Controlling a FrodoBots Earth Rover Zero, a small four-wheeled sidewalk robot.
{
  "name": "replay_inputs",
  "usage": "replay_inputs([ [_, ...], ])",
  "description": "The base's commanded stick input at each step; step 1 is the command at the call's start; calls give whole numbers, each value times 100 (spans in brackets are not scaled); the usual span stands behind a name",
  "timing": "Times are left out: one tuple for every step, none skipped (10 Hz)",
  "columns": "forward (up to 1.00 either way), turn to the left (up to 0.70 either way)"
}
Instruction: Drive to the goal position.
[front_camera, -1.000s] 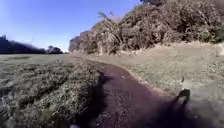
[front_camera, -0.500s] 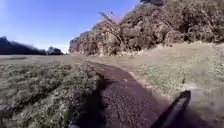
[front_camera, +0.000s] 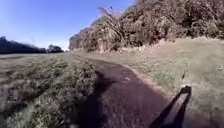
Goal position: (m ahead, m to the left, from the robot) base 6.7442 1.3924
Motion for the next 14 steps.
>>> replay_inputs([
  [85,0],
  [85,0],
  [85,0],
  [85,0],
  [85,0],
  [85,0],
  [85,0],
  [85,0],
  [85,0],
  [85,0],
  [85,0],
  [85,0],
  [85,0],
  [85,0],
])
